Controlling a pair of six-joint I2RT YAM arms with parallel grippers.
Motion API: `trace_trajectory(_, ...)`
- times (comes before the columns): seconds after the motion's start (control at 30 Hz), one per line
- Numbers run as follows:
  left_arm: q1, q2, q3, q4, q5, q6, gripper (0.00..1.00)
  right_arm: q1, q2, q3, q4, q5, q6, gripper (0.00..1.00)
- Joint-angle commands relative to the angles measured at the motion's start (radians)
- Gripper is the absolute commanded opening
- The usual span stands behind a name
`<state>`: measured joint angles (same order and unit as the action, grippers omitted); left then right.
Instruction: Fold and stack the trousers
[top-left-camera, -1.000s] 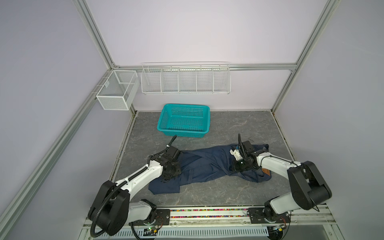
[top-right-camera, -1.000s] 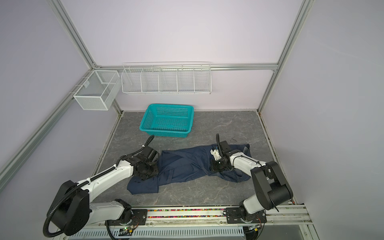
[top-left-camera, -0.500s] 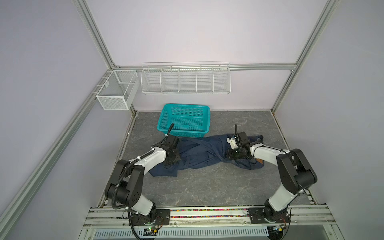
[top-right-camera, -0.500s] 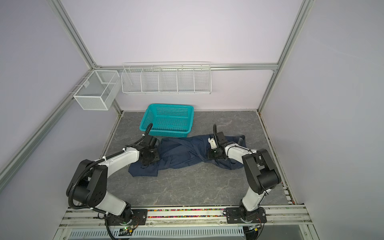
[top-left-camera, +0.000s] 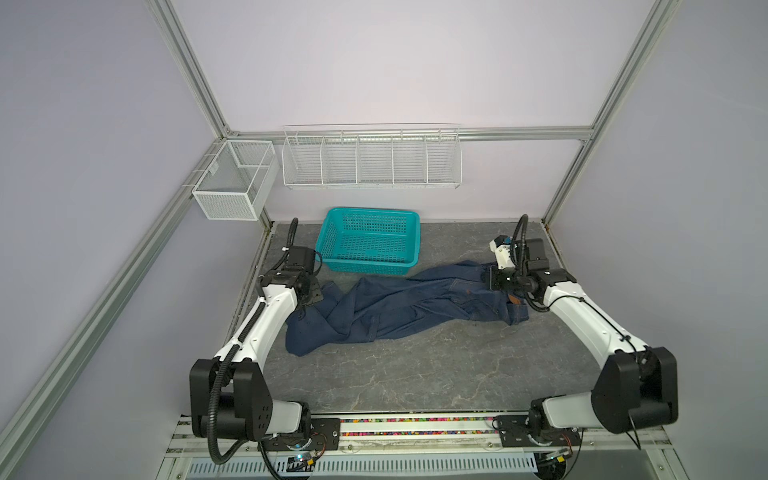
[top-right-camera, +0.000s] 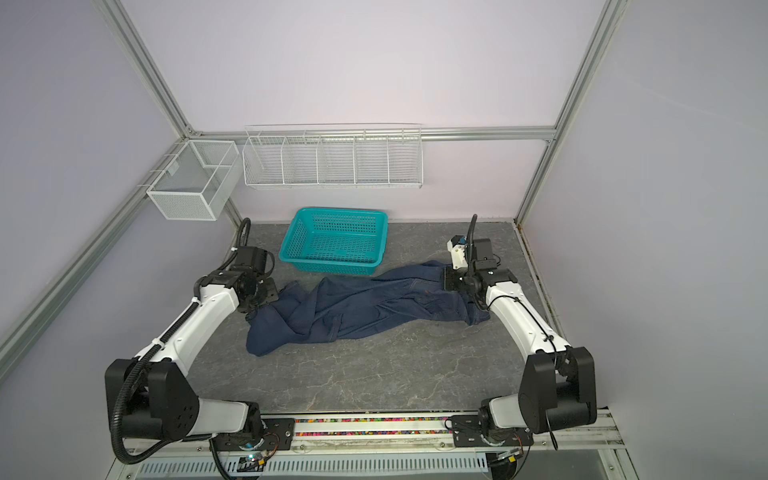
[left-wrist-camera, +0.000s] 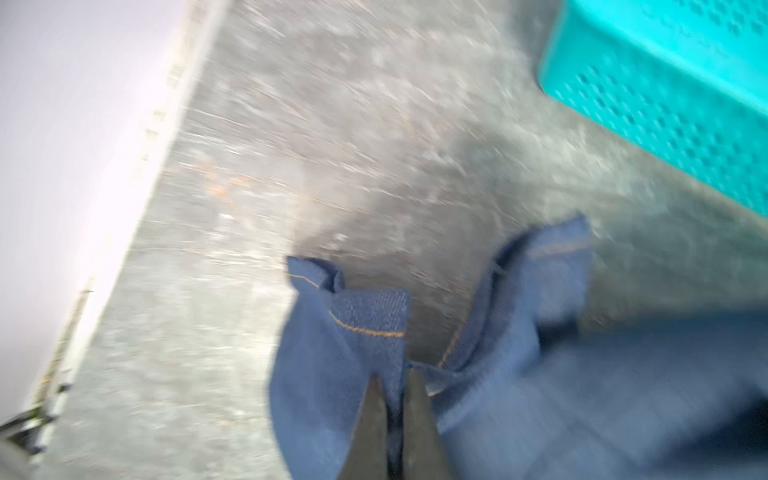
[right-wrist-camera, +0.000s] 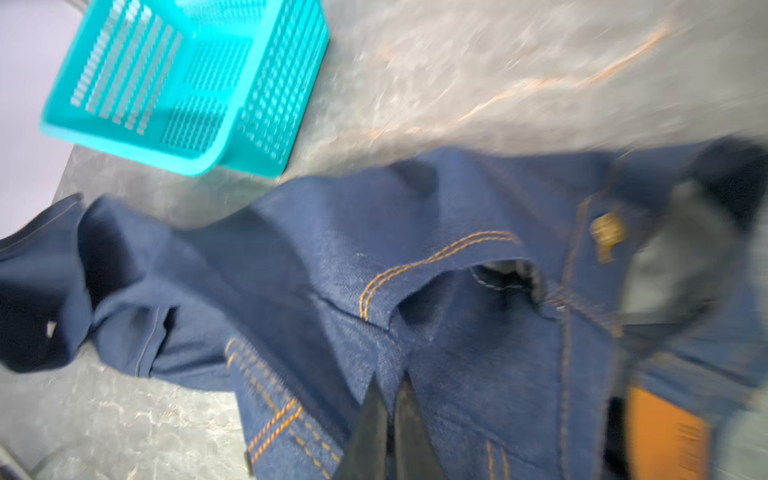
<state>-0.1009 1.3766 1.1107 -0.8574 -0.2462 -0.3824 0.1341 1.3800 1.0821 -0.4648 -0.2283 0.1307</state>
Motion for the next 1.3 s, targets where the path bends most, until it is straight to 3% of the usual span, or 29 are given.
trace_trajectory(0.0,0.068,-0.031,0.068,-0.066,-0.058,0.075,0.00,-0.064,-0.058,0.053,-0.077,0.042,-0.063,0.07)
trace_trajectory(0.17,0.158,-0.022,0.156,-0.045,-0.065,0.130,0.00,-0.146,-0.053,0.142,-0.073,0.025,-0.070,0.07)
trace_trajectory(0.5,0.222,0.087,0.460,-0.073,-0.100,0.177,0.00,-0.235,0.017,0.391,-0.056,0.013,-0.048,0.07)
trace_trajectory(0.6,0.242,0.098,0.492,-0.075,-0.093,0.179,0.00,-0.262,-0.001,0.397,-0.090,0.000,-0.057,0.07)
trace_trajectory(0.77,0.266,0.101,0.393,-0.069,-0.061,0.170,0.00,-0.265,-0.109,0.207,-0.159,-0.079,-0.101,0.07)
trace_trajectory(0.97,0.278,0.054,0.158,0.009,-0.072,0.156,0.00,-0.204,-0.268,0.001,-0.355,-0.131,-0.285,0.07)
trace_trajectory(1.03,0.290,0.045,0.096,0.037,-0.069,0.149,0.00,-0.155,-0.340,-0.046,-0.403,-0.159,-0.384,0.07)
trace_trajectory(1.13,0.300,0.046,0.035,0.061,-0.087,0.136,0.00,-0.056,-0.404,-0.087,-0.501,-0.087,-0.554,0.07)
trace_trajectory(1.27,0.328,0.036,-0.036,0.119,-0.113,0.108,0.00,0.035,-0.495,-0.111,-0.604,-0.097,-0.686,0.07)
